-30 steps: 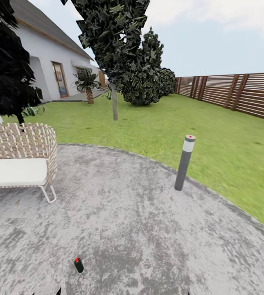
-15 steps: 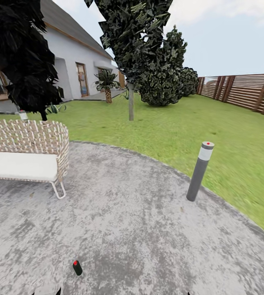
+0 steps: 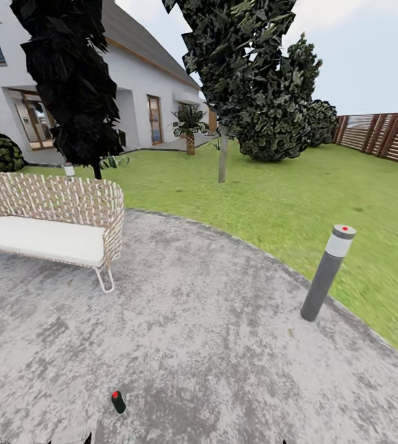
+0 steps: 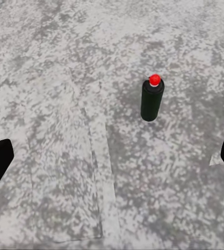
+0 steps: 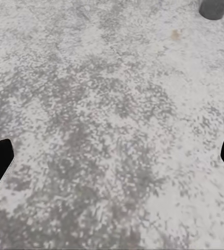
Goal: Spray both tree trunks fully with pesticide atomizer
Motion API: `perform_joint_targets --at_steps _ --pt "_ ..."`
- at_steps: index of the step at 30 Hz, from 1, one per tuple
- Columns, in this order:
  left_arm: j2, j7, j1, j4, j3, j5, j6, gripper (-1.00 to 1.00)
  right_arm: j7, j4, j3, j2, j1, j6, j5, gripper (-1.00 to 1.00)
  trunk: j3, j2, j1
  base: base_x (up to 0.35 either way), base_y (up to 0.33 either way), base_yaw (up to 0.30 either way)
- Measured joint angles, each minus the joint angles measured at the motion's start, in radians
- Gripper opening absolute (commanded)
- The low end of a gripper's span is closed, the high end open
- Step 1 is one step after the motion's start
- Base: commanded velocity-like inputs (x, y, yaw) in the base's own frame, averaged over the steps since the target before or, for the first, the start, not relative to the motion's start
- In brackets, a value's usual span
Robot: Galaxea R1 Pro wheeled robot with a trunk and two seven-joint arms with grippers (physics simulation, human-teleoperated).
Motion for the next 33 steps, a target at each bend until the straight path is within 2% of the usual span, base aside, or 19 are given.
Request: perform_joint_targets --at_steps 11,28,33 --pt "0.0 0.0 0.0 0.0 0.0 0.0 0.0 1.0 0.0 0.0 0.0 0.0 0.0 0.0 0.0 1.0 0.0 0.0 0.0 0.168 -0.101 0.279" --pt "0.0 0.0 0.0 0.0 0.0 0.0 0.0 1.0 0.0 0.0 0.0 0.0 0.0 0.0 0.0 1.0 0.0 0.0 0.0 0.057 -0.027 0.279" --pt "0.0 0.0 0.0 0.0 0.0 0.0 0.0 1.0 0.001 -0.001 0.0 0.0 0.0 0.0 -0.001 1.0 0.0 0.0 0.0 0.223 -0.157 0.113"
